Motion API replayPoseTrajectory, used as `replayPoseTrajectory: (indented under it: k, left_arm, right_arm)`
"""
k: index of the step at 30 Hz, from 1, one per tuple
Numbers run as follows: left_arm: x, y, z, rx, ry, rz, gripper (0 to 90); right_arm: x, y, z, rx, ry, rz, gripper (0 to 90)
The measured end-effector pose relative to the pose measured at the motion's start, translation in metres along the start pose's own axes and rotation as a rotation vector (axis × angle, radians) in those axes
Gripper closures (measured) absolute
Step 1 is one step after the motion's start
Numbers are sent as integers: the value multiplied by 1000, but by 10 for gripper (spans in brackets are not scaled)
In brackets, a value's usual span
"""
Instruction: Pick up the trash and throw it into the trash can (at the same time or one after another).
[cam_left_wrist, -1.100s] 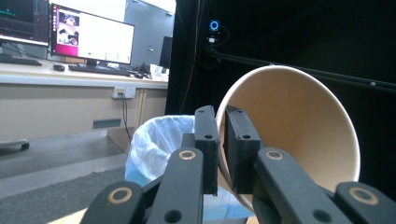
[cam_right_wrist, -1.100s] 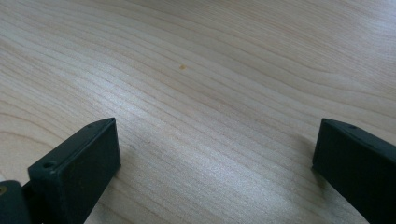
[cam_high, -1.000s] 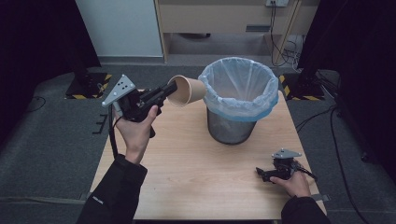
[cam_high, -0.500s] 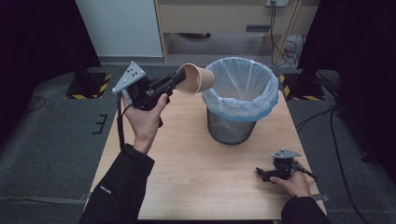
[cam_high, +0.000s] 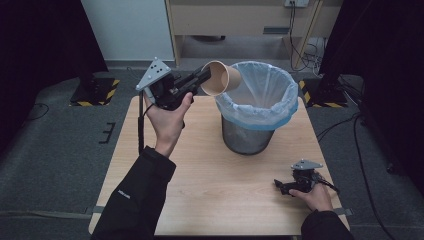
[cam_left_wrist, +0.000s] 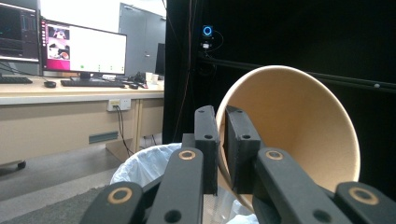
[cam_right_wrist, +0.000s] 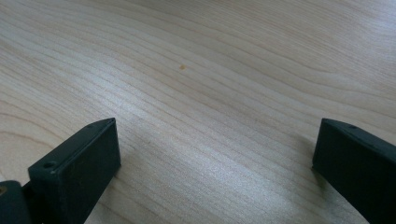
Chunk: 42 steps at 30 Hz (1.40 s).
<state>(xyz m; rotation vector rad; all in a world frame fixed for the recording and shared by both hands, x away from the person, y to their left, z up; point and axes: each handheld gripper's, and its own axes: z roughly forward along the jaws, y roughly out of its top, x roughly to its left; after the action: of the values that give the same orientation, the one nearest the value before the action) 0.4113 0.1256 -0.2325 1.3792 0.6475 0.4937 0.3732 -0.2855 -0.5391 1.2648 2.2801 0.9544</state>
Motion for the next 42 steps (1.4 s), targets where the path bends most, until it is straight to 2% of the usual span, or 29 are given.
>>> replayPoseTrajectory:
  k: [9, 16, 30, 42]
  left_arm:
    - [-4, 1, 19, 9, -2, 11, 838]
    - [-5, -4, 34, 29, 7, 22, 838]
    - [3, -22, 70, 86, 32, 18, 838]
    - [12, -45, 99, 170, 77, 14, 837]
  right_arm:
    - [0, 0, 0, 0, 0, 0, 10]
    - [0, 0, 0, 0, 0, 0, 10]
    - [0, 0, 0, 0, 1, 1, 9]
    - [0, 0, 0, -1, 0, -1, 9]
